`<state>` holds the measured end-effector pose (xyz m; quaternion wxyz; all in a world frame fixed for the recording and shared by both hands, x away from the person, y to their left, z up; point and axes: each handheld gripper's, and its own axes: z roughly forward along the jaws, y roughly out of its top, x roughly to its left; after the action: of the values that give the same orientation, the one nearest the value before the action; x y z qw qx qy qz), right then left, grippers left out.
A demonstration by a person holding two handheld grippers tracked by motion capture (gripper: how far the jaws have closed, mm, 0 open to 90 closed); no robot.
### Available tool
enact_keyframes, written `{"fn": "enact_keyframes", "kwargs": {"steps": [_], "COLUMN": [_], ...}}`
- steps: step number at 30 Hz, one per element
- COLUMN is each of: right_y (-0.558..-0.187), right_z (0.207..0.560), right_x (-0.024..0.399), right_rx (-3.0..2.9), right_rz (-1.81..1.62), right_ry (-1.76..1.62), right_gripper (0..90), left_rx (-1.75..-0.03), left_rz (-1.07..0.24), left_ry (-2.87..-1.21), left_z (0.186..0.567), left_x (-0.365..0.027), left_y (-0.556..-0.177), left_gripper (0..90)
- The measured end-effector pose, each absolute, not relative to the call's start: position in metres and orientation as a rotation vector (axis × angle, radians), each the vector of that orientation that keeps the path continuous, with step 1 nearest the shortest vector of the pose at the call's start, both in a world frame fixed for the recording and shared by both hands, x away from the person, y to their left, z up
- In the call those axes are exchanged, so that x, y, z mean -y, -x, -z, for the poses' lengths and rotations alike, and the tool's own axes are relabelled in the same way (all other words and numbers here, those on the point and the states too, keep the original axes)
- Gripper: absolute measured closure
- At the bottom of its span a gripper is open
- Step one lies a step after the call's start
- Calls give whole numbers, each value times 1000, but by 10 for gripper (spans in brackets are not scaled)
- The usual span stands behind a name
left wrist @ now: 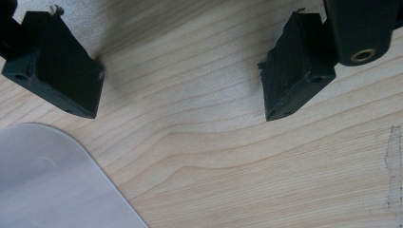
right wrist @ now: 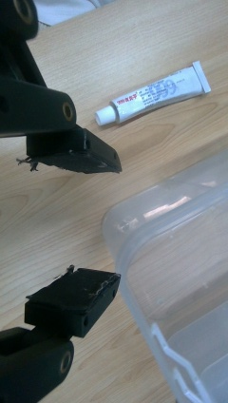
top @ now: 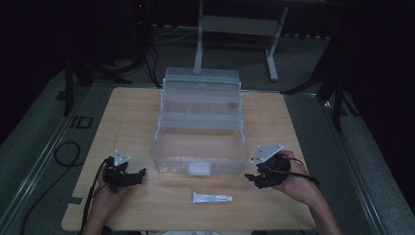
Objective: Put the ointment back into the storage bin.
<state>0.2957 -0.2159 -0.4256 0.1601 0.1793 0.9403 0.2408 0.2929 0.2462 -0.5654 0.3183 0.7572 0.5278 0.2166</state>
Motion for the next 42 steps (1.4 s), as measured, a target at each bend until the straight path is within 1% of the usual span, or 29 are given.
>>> {"fn": "enact_keyframes", "kwargs": {"steps": [34,42], "right_y": [-296,-295], "right_z": [416,420], "right_x": [182,173], "right_rx": [-2796,-2834], "right_rz": [-575,-533], "right_ry": [-333,-283], "right_gripper": [405,408], "left_rx": [-1388,-1389], "left_rz": [-570,-570], "left_ry": [-1992,-1992], "left_z": [565,565], "left_x": [-246,-246], "left_y": [-293,-293], "left_gripper": [144,144]}}
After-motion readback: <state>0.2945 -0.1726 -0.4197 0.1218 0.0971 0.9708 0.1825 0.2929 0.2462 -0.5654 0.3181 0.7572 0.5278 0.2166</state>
